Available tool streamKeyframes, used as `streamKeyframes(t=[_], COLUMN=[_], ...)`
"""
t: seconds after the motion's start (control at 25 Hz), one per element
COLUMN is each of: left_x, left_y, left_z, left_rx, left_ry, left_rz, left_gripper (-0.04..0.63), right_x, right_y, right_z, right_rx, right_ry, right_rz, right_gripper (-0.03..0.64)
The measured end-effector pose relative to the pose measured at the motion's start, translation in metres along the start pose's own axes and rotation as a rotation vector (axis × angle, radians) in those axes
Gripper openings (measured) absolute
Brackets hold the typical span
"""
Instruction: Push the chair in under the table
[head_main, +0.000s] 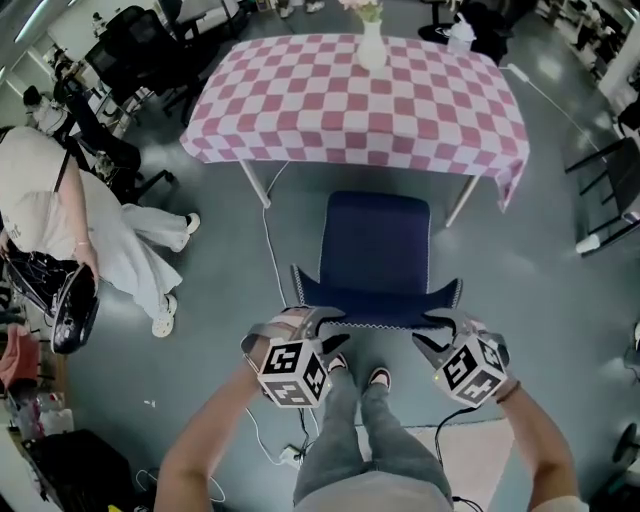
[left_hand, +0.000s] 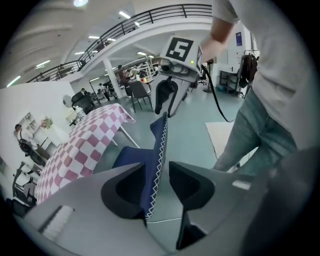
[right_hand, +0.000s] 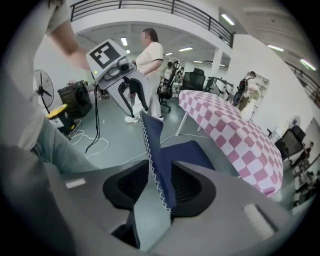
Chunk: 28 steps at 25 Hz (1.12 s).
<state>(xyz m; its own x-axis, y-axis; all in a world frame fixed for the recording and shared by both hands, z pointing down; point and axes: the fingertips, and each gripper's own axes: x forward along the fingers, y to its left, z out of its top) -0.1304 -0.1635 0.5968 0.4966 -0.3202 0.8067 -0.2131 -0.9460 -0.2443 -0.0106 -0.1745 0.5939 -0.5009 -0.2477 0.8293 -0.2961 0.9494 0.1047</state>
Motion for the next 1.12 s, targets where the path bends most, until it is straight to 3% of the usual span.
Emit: streamKeyframes(t=[0.36,0.64,0.8,0.96,1.12], left_x=[0.033,0.042,0.043,0.045,0.047], left_y=[0.001,0.000,0.000,0.007,0.007], left_z=[-0.003,-0.007,-0.008,-0.002,0.001], left_rx=[0.028,0.026,-0.010,-0.046,-0.057], left_ry=[0.103,0.129,0.122,0.097,0.093], left_rz=[-0.084,-0.104,-0.114,-0.115,-0.140], left_gripper=[0.149,0.103,0.095,0.098,0.100], right_x=[0.022,0.029,0.031,0.038,0.039], right_y=[-0.002,-0.002,-0.002,-0.013,-0.014], right_z=[-0.027,-0.027,-0.028,-0.032,-0.033], right_rx=[-0.101,-0.099,-0.096,-0.164,-0.131], right_ry=[0.233,0.274,0.272,0.289,0.282], right_rz=[0.058,0.076,0.092,0.042,0.077], right_gripper=[0.129,0.120,0.115,0.110,0.109])
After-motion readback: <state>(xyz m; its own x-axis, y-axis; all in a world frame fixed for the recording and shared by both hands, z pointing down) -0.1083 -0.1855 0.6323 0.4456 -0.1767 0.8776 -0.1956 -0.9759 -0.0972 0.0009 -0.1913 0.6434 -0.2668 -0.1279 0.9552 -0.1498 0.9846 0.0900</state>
